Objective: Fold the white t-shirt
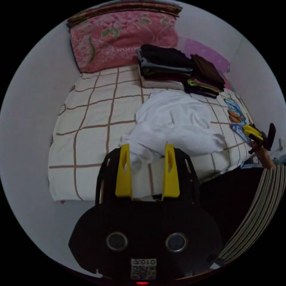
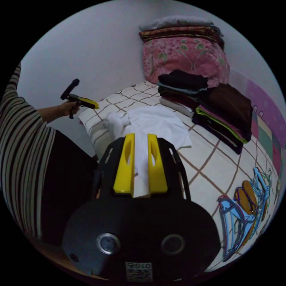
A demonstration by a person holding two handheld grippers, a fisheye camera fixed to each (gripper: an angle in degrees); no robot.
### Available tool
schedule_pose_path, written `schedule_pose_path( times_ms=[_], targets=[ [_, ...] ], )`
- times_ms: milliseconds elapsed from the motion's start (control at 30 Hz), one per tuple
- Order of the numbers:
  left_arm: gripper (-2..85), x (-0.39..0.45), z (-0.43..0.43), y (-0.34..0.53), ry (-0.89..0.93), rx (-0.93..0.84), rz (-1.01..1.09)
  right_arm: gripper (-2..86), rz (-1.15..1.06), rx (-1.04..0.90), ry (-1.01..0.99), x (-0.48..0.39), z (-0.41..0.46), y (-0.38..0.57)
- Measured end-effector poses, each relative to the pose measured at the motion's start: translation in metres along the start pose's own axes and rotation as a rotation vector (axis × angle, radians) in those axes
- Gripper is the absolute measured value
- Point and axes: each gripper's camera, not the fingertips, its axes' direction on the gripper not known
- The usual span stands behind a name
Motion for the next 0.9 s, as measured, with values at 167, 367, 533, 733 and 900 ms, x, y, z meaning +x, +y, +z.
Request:
schedule_pose_path(
  times_ms=[167, 367, 533, 733, 900],
  targets=[
    [15.7, -0.069, 0.055, -0.038, 0.114, -0.047, 0.038, 6.2, 0.051, -0.005, 0.038, -0.035, 0.029, -0.024],
    [15.2, -0.116, 0.122, -0.087, 0.205, -0.145, 0.203, 6.1, 0.109, 0.007, 0.117, -0.077, 0.065, -0.048],
    [11.1, -0.155, 0.187, -0.110, 0.449, -0.291, 0.210, 6.0, 0.152, -0.044, 0.151, -0.111, 0.099, -0.054],
    [2.8, -0.175, 0.172, -0.101, 0.547, -0.121, 0.217, 6.2, 0.229, -0.110, 0.143, -0.123, 0.146, -0.056],
    [0.4, -0.163, 0.075, -0.092, 0.553, 0.112, 0.498, 7.7, 0.230, -0.116, 0.134, -0.110, 0.194, -0.071]
  ],
)
